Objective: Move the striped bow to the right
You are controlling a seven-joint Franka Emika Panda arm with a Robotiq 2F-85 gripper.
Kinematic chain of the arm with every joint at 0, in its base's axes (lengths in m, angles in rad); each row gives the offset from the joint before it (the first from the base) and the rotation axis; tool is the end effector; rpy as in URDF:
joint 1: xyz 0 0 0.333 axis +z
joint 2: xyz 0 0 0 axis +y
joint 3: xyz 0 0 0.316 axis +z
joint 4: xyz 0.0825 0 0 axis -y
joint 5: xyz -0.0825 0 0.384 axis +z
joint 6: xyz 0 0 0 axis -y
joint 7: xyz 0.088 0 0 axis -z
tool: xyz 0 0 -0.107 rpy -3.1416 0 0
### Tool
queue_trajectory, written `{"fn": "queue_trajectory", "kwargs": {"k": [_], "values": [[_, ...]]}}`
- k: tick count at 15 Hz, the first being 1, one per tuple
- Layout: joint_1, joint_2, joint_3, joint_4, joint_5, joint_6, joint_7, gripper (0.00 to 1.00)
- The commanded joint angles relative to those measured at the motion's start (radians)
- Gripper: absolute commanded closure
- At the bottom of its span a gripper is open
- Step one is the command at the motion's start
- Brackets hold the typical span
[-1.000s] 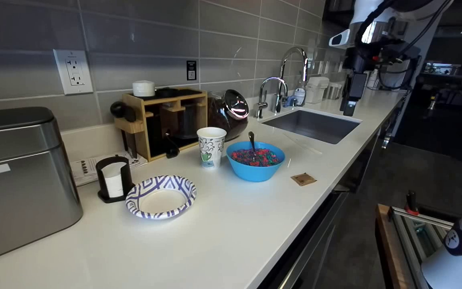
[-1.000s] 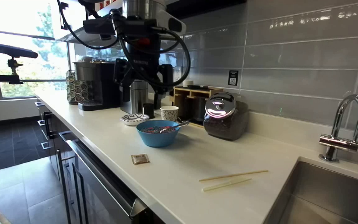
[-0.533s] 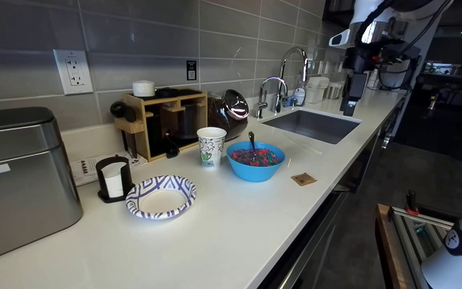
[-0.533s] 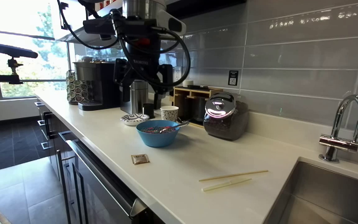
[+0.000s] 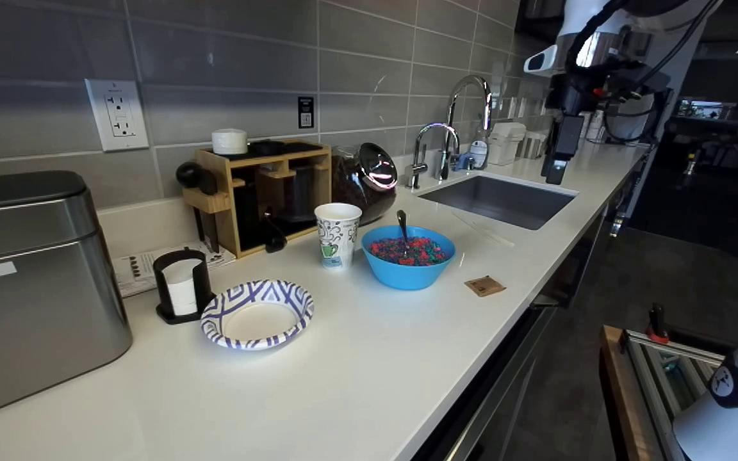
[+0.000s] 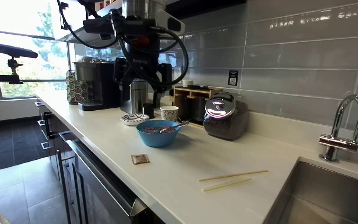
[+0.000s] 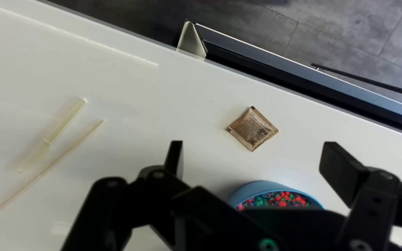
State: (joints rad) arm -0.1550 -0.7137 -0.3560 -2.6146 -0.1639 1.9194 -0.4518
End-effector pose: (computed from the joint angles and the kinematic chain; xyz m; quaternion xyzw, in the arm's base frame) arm 0.2922 -0.1789 0.4581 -0.9984 -0.0404 -0.0133 0.0360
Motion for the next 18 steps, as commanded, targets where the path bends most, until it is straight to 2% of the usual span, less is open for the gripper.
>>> {"fn": "queue_trajectory", "kwargs": {"k": [1,6,11,14,15,18], "values": [[0.044,0.053,0.07,0.047,0.07,-0.012,0.083,0.0],[0.122,0.147,0.221,0.13,0.223,-0.035,0.304,0.0],[0.158,0.27,0.355,0.199,0.312,0.021,0.538,0.0],[0.166,0.365,0.384,0.248,0.353,0.071,0.623,0.0],[0.161,0.283,0.38,0.2,0.313,0.05,0.58,0.0],[0.164,0.35,0.385,0.235,0.329,0.061,0.606,0.0]]}}
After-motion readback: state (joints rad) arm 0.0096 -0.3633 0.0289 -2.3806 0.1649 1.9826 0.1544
